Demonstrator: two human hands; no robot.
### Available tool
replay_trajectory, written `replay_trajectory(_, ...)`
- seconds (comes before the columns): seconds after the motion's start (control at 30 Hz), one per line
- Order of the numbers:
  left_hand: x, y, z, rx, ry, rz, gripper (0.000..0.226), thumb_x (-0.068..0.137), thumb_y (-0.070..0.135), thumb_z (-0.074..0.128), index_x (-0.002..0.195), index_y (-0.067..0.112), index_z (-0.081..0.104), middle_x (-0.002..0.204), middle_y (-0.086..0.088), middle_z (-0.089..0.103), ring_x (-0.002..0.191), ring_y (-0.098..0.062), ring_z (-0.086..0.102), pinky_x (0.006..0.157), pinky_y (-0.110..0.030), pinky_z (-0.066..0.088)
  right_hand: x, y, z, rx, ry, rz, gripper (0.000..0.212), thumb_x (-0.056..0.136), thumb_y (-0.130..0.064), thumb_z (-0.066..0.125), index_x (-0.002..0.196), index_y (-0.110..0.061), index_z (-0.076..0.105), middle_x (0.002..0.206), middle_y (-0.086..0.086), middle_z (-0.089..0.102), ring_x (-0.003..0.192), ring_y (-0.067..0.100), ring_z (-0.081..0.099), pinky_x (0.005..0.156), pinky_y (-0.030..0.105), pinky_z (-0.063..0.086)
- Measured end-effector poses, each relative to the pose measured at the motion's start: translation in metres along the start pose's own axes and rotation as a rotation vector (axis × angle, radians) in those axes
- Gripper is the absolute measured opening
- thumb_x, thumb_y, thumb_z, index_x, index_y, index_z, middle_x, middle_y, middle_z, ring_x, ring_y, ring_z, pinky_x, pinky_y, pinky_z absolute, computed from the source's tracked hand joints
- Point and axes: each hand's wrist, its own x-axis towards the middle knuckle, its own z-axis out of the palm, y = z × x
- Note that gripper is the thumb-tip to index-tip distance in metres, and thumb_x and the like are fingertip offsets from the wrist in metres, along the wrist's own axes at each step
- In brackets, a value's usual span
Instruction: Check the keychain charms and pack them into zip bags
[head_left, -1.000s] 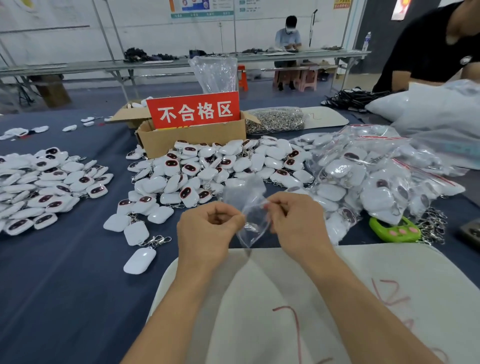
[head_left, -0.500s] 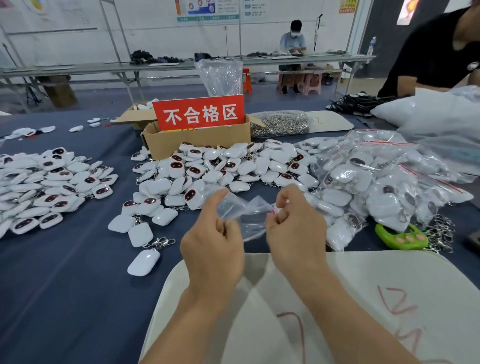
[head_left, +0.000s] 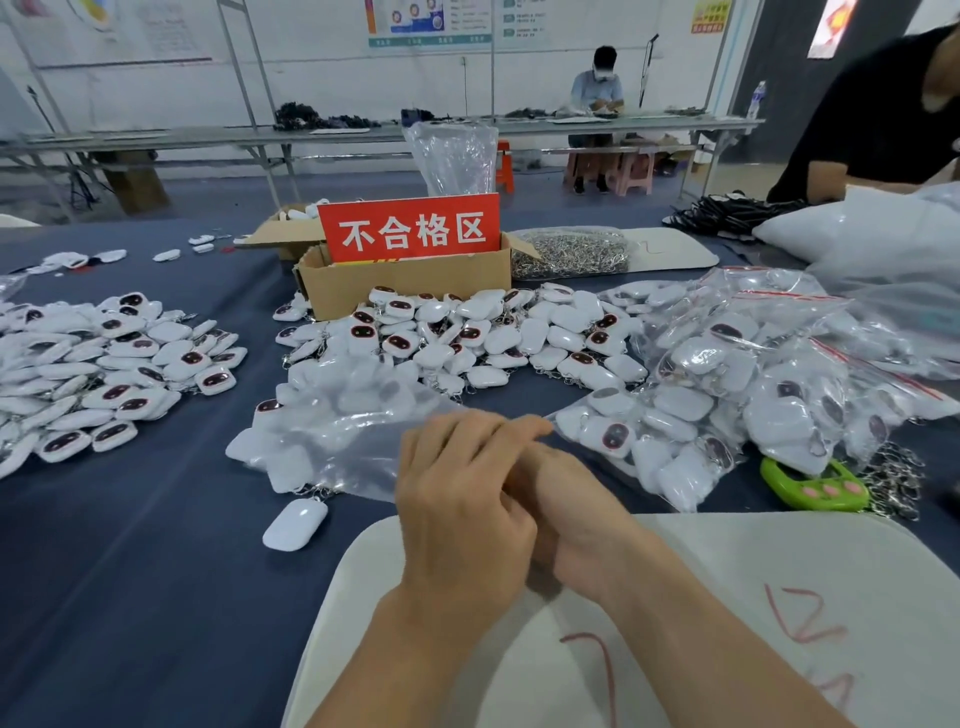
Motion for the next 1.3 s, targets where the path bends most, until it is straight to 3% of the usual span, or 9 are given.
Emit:
replay_trajectory(0.13, 0.004, -0.02, 0.0, 0.136, -0.005, -0.073, 0.049, 0.063, -0.004, 0.053, 0.097, 0.017, 0.081, 0.102, 0.001, 0.073, 0.098, -0.026, 0.061, 0.087, -0.036, 0.04, 0.004, -0.001, 0.001, -0.19, -0.048, -0.091, 0.013, 0.084, -0.012, 0.064, 0.079, -0.007, 0.076, 0.081, 0.012, 0.074, 0.077, 0.014, 0.069, 0.073, 0.024, 0.053)
replay_trajectory(0.27, 0.004, -0.042, -0.006, 0.335, -0.142, -0.327, 0.058, 0.05, -0.016, 0.069, 0.097, 0.015, 0.08, 0.116, -0.005, 0.071, 0.108, -0.034, 0.059, 0.091, -0.042, 0.036, 0.019, -0.02, -0.013, -0.703, 0.466, -0.436, 0.023, 0.089, -0.012, 0.062, 0.076, -0.021, 0.078, 0.078, -0.009, 0.076, 0.069, 0.006, 0.066, 0.07, 0.019, 0.051)
replay_trajectory(0.33, 0.005, -0.042, -0.004, 0.398, -0.247, -0.42, 0.053, 0.052, -0.012, 0.073, 0.098, 0.013, 0.079, 0.126, -0.01, 0.069, 0.115, -0.037, 0.057, 0.096, -0.044, 0.033, 0.035, -0.038, -0.026, -0.95, 0.598, -0.486, 0.023, 0.089, -0.018, 0.062, 0.093, -0.032, 0.079, 0.092, -0.014, 0.077, 0.088, 0.007, 0.069, 0.073, 0.013, 0.045)
replay_trajectory(0.43, 0.005, -0.034, 0.0, 0.447, -0.332, -0.441, 0.043, 0.058, 0.003, 0.081, 0.1, 0.014, 0.08, 0.132, -0.014, 0.066, 0.122, -0.039, 0.058, 0.101, -0.045, 0.028, 0.077, -0.067, -0.055, -1.414, 0.614, -0.288, 0.048, 0.089, -0.019, 0.057, 0.137, -0.018, 0.057, 0.125, 0.01, 0.067, 0.125, 0.031, 0.055, 0.097, 0.031, 0.043)
replay_trajectory(0.6, 0.002, -0.033, 0.011, 0.314, -0.181, -0.289, 0.034, 0.061, 0.007, 0.077, 0.093, 0.018, 0.08, 0.12, -0.006, 0.071, 0.113, -0.034, 0.061, 0.098, -0.045, 0.036, 0.123, -0.087, -0.083, -1.8, 0.479, 0.158, 0.049, 0.088, -0.022, 0.047, 0.134, -0.007, 0.044, 0.14, 0.02, 0.043, 0.128, 0.044, 0.042, 0.108, 0.054, 0.04)
replay_trajectory(0.7, -0.001, -0.033, 0.018, 0.253, -0.141, -0.255, 0.026, 0.062, 0.007, 0.074, 0.084, 0.021, 0.079, 0.113, -0.002, 0.074, 0.108, -0.029, 0.061, 0.096, -0.04, 0.036, 0.132, -0.089, -0.079, -1.844, 0.446, 0.195, 0.058, 0.082, -0.026, 0.042, 0.137, -0.008, 0.041, 0.138, 0.021, 0.045, 0.127, 0.046, 0.045, 0.107, 0.057, 0.042)
replay_trajectory(1.07, -0.003, -0.032, 0.021, 0.123, -0.228, -0.243, 0.016, 0.06, 0.009, 0.062, 0.058, 0.023, 0.068, 0.07, 0.016, 0.067, 0.079, -0.017, 0.059, 0.078, -0.024, 0.03, 0.095, -0.033, -0.003, -2.016, 0.18, -0.222, 0.037, 0.096, -0.01, 0.05, 0.133, -0.015, 0.053, 0.126, 0.011, 0.063, 0.119, 0.031, 0.058, 0.086, 0.037, 0.045)
replay_trajectory(1.23, 0.0, -0.034, 0.014, 0.115, -0.242, -0.323, 0.015, 0.067, 0.007, 0.069, 0.067, 0.021, 0.074, 0.072, 0.008, 0.071, 0.077, -0.022, 0.06, 0.076, -0.029, 0.032, 0.056, -0.025, -0.008, -1.566, 0.201, -0.389, 0.059, 0.095, 0.0, 0.048, 0.148, -0.027, 0.052, 0.135, 0.006, 0.063, 0.12, 0.024, 0.057, 0.097, 0.028, 0.041)
replay_trajectory(1.3, 0.002, -0.031, 0.01, 0.034, -0.207, -0.429, 0.019, 0.079, 0.019, 0.064, 0.087, 0.026, 0.079, 0.084, 0.01, 0.075, 0.081, -0.02, 0.063, 0.077, -0.031, 0.04, 0.034, -0.022, -0.014, -1.277, 0.345, -0.572, 0.051, 0.094, -0.003, 0.054, 0.135, -0.032, 0.065, 0.115, -0.008, 0.072, 0.101, 0.006, 0.06, 0.083, 0.014, 0.04)
